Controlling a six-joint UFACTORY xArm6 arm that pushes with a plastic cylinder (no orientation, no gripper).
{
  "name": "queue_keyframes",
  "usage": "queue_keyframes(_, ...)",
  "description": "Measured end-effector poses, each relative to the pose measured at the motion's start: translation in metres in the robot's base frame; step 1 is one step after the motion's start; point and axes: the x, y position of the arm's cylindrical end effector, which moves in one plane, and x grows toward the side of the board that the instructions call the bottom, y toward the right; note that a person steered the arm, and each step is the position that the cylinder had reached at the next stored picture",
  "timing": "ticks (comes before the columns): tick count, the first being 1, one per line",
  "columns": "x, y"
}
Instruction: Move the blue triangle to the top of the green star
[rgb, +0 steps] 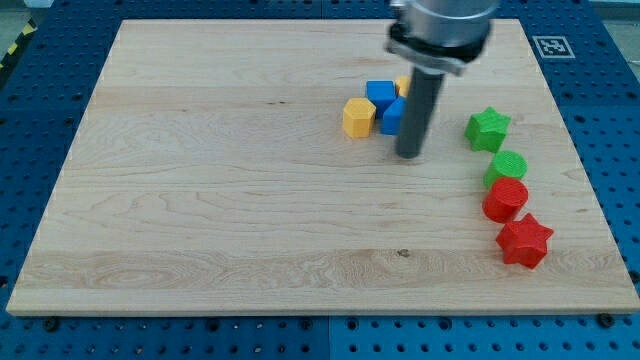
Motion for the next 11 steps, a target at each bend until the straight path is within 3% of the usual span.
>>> queue_keyframes(4,-0.063,0.003)
queue_keyframes(7,-0.048,0.058)
queue_keyframes(9,-0.075,0.117)
queue_keyframes(11,-0.093,0.134)
